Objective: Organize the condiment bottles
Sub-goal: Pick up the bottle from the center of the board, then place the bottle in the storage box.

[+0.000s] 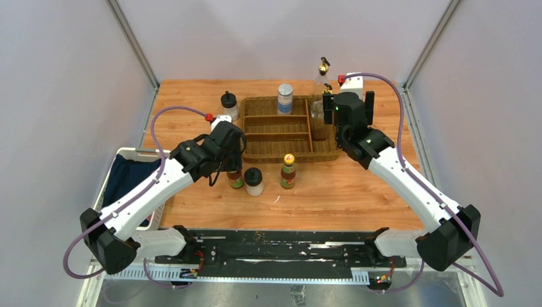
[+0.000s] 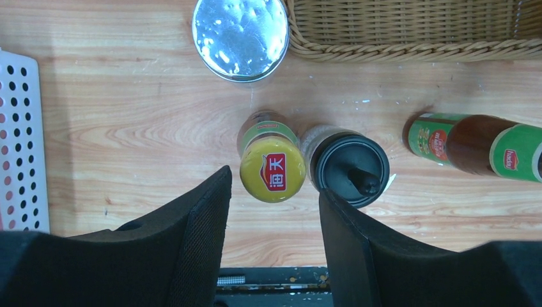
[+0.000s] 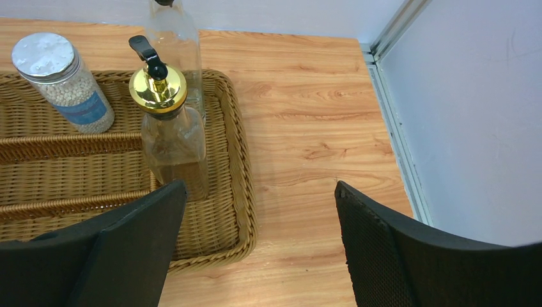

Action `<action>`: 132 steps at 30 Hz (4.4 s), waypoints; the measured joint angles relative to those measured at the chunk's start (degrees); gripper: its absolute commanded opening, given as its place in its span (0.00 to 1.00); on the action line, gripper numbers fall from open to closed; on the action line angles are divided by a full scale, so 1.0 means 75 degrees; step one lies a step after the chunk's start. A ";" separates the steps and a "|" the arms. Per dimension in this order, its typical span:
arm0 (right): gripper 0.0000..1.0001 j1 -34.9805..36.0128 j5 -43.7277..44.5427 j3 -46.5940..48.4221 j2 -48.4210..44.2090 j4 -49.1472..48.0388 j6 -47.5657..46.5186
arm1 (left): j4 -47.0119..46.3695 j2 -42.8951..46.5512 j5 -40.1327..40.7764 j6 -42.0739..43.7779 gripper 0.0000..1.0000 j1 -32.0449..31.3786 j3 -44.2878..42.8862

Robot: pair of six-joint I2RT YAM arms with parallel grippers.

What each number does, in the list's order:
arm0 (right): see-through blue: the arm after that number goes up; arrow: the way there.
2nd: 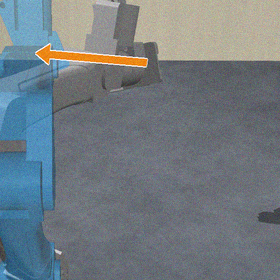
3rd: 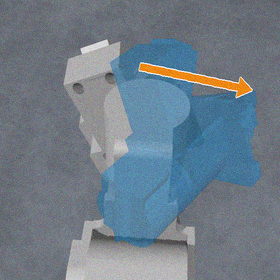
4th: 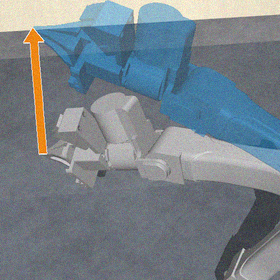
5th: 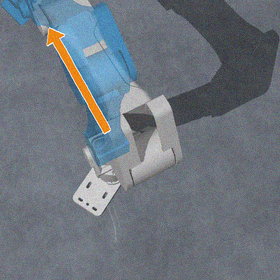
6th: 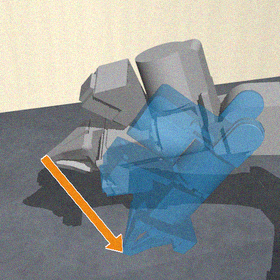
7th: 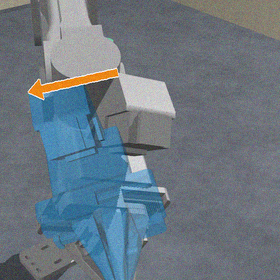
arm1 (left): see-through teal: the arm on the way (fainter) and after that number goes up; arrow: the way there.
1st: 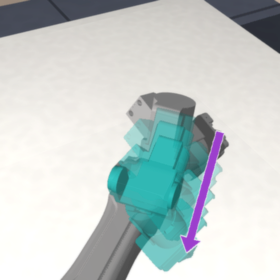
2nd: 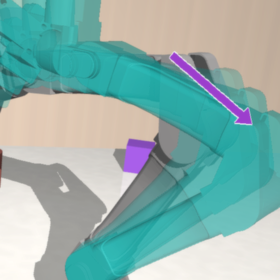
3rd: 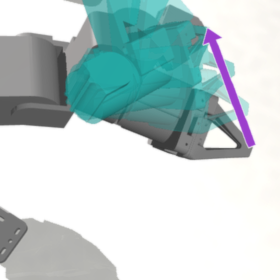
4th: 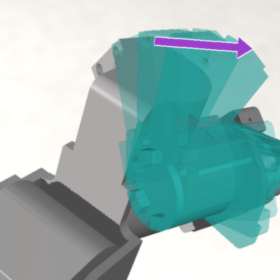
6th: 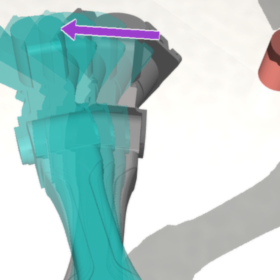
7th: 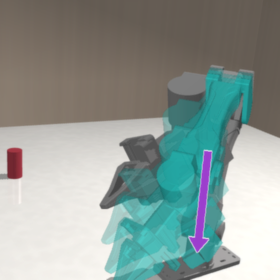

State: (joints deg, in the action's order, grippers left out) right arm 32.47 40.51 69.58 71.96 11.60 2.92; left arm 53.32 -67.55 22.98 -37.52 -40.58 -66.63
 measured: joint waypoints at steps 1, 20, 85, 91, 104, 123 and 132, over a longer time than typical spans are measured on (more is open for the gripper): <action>0.90 0.0000 0.0000 0.0000 0.0000 0.0000 0.0003 | -0.0003 -0.0026 0.0006 0.0000 0.57 0.0000 0.0003; 0.90 0.0000 0.0000 -0.0003 0.0000 0.0000 0.0000 | -0.0128 -0.0376 0.0140 0.0067 0.52 0.0000 0.0044; 0.90 0.0003 0.0210 -0.0017 0.0000 -0.0012 -0.0105 | 0.0119 0.0256 0.0647 0.0644 0.00 -0.0323 -0.1110; 0.90 0.0003 0.0303 -0.0017 -0.0017 -0.0012 -0.0108 | 0.0172 0.0254 0.0796 0.0784 0.00 -0.0449 -0.1504; 0.91 0.0003 0.0516 -0.0017 -0.0175 -0.0009 -0.0137 | 0.0236 -0.0353 0.1110 0.1102 0.00 -0.0831 -0.2209; 0.91 -0.0670 0.0417 0.0309 -0.0169 -0.0009 -0.0172 | 0.0274 -0.2643 0.1195 0.1682 0.00 -0.0866 -0.4628; 0.91 -0.1443 0.0114 0.0632 -0.0146 -0.0026 -0.0102 | 0.0277 -0.4164 0.1142 0.2055 0.00 -0.0866 -0.6382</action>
State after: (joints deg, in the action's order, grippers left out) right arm 21.65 41.36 74.32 70.87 11.40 2.15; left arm 55.40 -98.78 31.55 -22.11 -47.07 -114.50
